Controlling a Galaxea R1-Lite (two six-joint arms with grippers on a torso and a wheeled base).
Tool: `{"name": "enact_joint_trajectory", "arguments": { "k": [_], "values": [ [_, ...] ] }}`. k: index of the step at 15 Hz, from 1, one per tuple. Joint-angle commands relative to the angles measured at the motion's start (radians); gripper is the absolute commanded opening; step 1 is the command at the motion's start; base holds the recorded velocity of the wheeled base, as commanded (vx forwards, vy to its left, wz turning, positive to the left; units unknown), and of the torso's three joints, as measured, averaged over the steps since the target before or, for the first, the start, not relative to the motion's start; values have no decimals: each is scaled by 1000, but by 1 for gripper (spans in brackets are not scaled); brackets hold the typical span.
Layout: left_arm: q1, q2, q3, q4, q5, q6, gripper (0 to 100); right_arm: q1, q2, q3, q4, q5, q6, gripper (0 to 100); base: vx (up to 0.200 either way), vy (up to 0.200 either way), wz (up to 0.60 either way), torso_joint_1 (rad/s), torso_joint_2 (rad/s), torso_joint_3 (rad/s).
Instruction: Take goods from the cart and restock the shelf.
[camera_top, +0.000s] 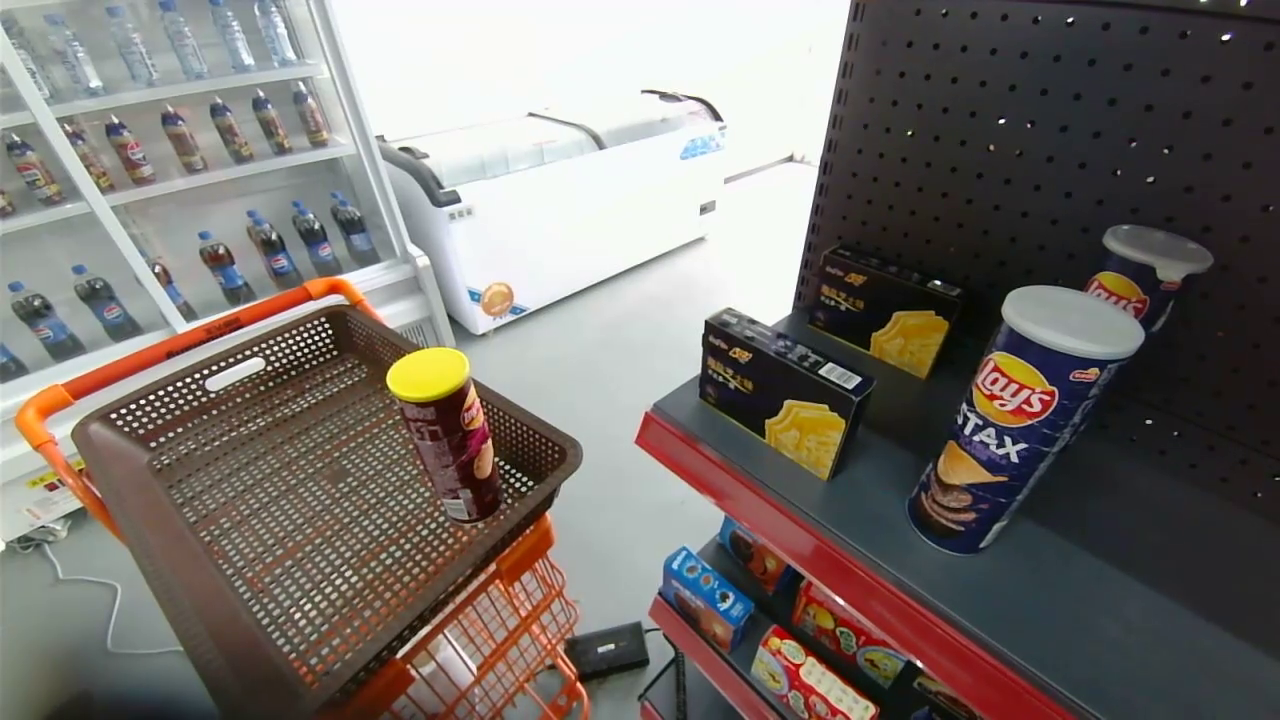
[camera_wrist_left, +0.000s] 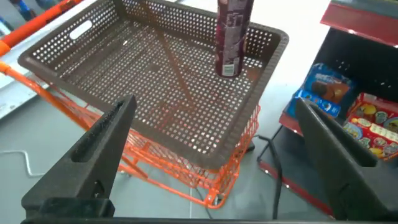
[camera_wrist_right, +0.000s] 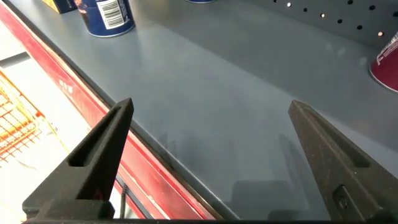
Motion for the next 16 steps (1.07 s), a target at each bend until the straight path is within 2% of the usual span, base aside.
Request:
{"name": "enact_joint_trajectory", "arguments": {
  "k": [1, 3, 5, 6, 8, 9, 11, 12, 15, 16],
  "values": [
    [-4, 173, -21, -1, 40, -5, 100, 0, 0, 0, 0, 0, 0, 100, 0, 0, 0, 0, 0, 0],
    [-5, 206, -21, -1, 41, -7, 100, 0, 0, 0, 0, 0, 0, 100, 0, 0, 0, 0, 0, 0],
    [-11, 327, -31, -22, 40, -36, 100, 0, 0, 0, 0, 0, 0, 100, 0, 0, 0, 0, 0, 0],
    [-8, 410, -24, -113, 14, -48, 100, 0, 0, 0, 0, 0, 0, 100, 0, 0, 0, 0, 0, 0],
    [-5, 557, -28, -278, -94, -46, 100, -2, 0, 0, 0, 0, 0, 100, 0, 0, 0, 0, 0, 0],
    [-10, 603, -31, -321, -103, -45, 100, 0, 0, 0, 0, 0, 0, 100, 0, 0, 0, 0, 0, 0],
    [-20, 789, -31, -564, -106, -42, 100, 0, 0, 0, 0, 0, 0, 100, 0, 0, 0, 0, 0, 0],
    [-22, 836, -31, -628, -108, -43, 100, 0, 0, 0, 0, 0, 0, 100, 0, 0, 0, 0, 0, 0],
    [-37, 1028, -25, -850, -106, 13, 100, 0, 0, 0, 0, 0, 0, 100, 0, 0, 0, 0, 0, 0],
    [-53, 1080, -30, -903, -105, 13, 100, 0, 0, 0, 0, 0, 0, 100, 0, 0, 0, 0, 0, 0]
  ]
}}
